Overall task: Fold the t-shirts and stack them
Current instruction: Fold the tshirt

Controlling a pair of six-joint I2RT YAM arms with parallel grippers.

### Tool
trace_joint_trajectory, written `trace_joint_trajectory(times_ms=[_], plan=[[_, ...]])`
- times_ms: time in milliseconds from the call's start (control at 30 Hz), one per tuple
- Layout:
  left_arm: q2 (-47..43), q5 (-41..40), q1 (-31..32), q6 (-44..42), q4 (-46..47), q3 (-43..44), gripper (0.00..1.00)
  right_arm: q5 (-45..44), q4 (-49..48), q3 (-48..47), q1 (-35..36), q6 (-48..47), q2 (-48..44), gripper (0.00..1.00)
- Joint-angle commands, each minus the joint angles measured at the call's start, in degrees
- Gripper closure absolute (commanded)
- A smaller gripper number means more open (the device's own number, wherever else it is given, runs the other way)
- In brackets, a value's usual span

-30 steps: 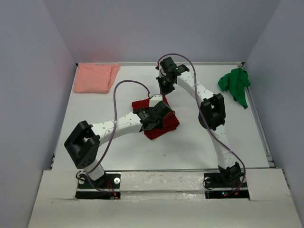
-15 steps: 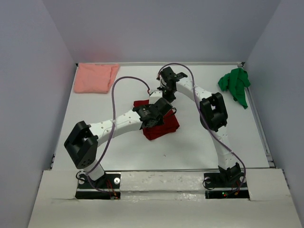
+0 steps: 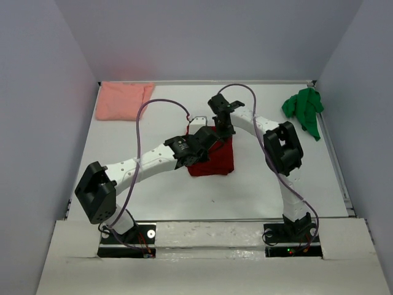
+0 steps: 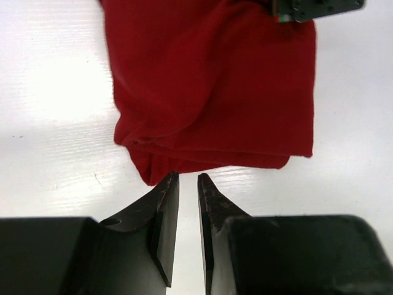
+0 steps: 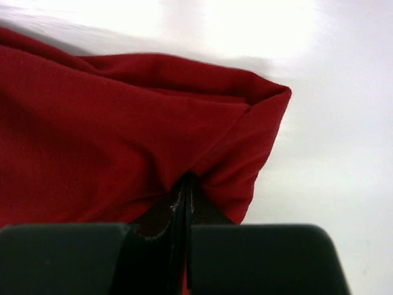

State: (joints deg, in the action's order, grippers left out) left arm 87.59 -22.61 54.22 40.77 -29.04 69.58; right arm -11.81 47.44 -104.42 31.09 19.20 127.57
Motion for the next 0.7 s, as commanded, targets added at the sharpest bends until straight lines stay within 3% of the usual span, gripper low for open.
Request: trace_joint_trajectory(times_ms=[0,200,367,500,667], plan=[[-2.1,-0.6,-0.3,0.3,0.7,-0.9,0.71,-12.3,5.9,12.4,-0.9,6.5,-0.9,1.0],[-3.0,-0.9,-0.3,0.1,1.0,-1.5,0.71,-11.0,2.8,28.2,0.1,12.5,-9.1,1.0],[-3.7,-0.4,-0.4,0.0,0.9,-2.7,0.71,-6.0,-0.3,37.8,5.0,17.3,-15.9,1.0],[-3.9,1.7,-0.3,0.3,2.3,-3.7,0.71,-4.9,-0.2,40.0,9.9,20.9,-19.1,1.0],[-3.9,5.5,1.4,2.1,5.3,-7.0,0.71,-4.3,-1.0,39.0,10.7,21.5,-20.2,1.0]])
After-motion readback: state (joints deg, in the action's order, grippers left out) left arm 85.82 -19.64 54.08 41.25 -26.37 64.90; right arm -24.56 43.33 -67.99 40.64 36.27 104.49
